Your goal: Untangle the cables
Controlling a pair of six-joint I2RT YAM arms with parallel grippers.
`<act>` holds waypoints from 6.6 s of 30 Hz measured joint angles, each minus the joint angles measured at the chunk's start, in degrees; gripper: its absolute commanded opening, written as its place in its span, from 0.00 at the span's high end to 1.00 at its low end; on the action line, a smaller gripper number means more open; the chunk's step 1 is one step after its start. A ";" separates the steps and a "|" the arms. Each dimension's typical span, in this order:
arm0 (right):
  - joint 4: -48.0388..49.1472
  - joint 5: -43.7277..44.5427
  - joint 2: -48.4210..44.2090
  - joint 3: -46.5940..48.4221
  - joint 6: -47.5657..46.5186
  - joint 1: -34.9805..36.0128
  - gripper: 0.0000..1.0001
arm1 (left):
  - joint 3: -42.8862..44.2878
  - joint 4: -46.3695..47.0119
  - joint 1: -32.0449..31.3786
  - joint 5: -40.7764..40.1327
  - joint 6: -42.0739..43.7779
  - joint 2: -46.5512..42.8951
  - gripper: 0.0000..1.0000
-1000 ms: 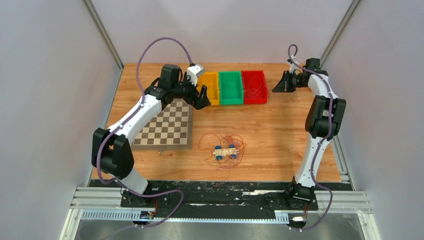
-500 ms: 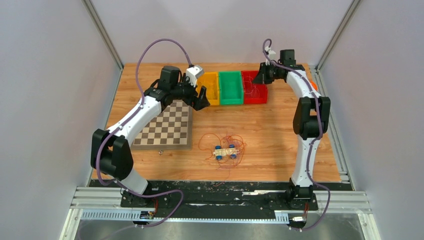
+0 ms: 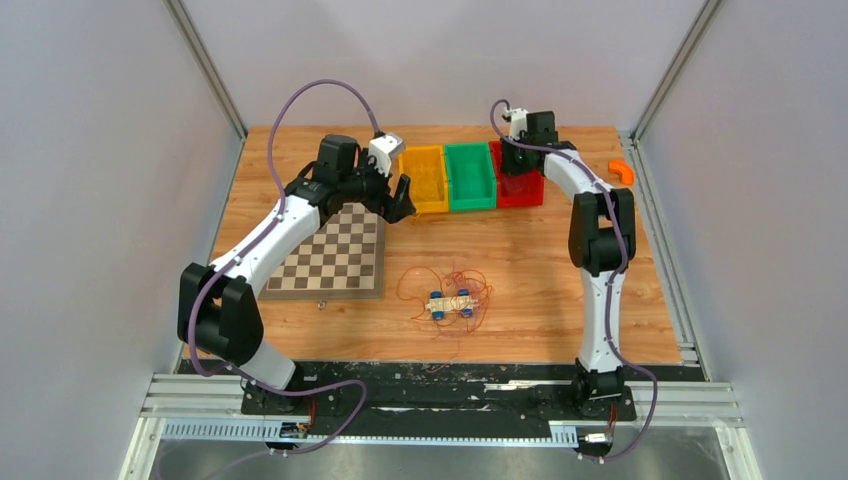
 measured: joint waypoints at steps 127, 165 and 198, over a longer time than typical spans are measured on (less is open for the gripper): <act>-0.46 -32.46 -40.33 -2.91 5.73 19.06 1.00 | -21.42 35.63 -7.15 11.96 -12.85 -16.48 0.03; 18.80 -3.48 -41.27 11.26 7.37 10.01 1.00 | -30.56 33.03 -9.29 5.49 -12.09 -10.80 0.00; 31.34 -9.79 -18.29 -5.18 13.64 -5.62 1.00 | -20.57 20.72 -2.47 3.15 -9.92 -6.38 0.00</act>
